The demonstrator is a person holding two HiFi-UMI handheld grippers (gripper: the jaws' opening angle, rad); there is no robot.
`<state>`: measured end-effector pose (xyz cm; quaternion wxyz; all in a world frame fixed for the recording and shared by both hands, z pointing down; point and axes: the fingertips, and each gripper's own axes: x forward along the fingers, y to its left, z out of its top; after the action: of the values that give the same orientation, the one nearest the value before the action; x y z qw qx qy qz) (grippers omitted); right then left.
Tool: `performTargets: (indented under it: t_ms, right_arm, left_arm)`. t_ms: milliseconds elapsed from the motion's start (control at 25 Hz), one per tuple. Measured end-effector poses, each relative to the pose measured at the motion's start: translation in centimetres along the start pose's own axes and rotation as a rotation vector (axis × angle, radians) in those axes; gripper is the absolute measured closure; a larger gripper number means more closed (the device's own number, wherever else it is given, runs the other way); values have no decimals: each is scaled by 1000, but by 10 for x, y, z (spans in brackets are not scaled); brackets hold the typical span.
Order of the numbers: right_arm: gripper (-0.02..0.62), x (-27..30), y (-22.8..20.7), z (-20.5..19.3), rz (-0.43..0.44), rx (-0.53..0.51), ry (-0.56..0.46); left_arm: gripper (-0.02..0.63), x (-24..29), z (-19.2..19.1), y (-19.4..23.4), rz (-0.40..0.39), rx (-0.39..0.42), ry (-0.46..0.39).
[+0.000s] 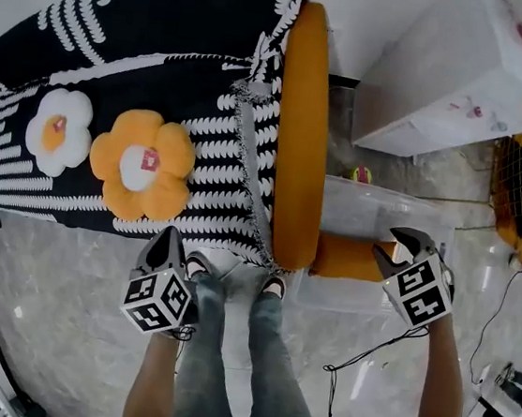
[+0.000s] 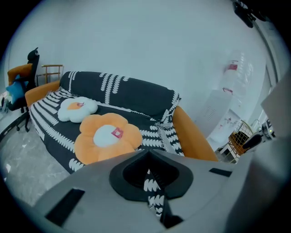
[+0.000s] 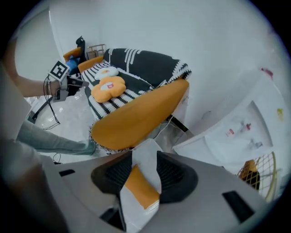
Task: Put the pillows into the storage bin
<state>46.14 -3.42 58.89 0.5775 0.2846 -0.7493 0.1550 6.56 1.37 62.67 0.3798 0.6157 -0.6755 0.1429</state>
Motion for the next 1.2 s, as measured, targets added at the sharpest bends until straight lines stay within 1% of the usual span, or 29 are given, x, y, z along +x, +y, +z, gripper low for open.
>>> performTargets:
  t_ms: [200, 360, 480, 720, 920, 1080, 1200]
  right_arm:
    - [425, -4, 22, 79, 19, -133, -37]
    - [425, 2, 45, 144, 55, -224, -74]
    - [425, 16, 73, 179, 81, -280, -91]
    - [425, 51, 137, 233, 166, -392, -106]
    - [425, 86, 194, 273, 238, -466, -111]
    - [425, 116, 233, 297, 279, -507, -105]
    - [425, 137, 257, 301, 315, -530, -78]
  left_arm:
    - [595, -17, 19, 41, 46, -56, -38]
    - [595, -33, 30, 79, 100, -109, -61]
    - [595, -42, 34, 112, 136, -140, -71]
    - [595, -60, 22, 170, 210, -212, -93]
    - [595, -70, 4, 217, 266, -270, -79]
    - [595, -68, -13, 249, 290, -303, -57]
    - [595, -66, -27, 265, 299, -324, -36]
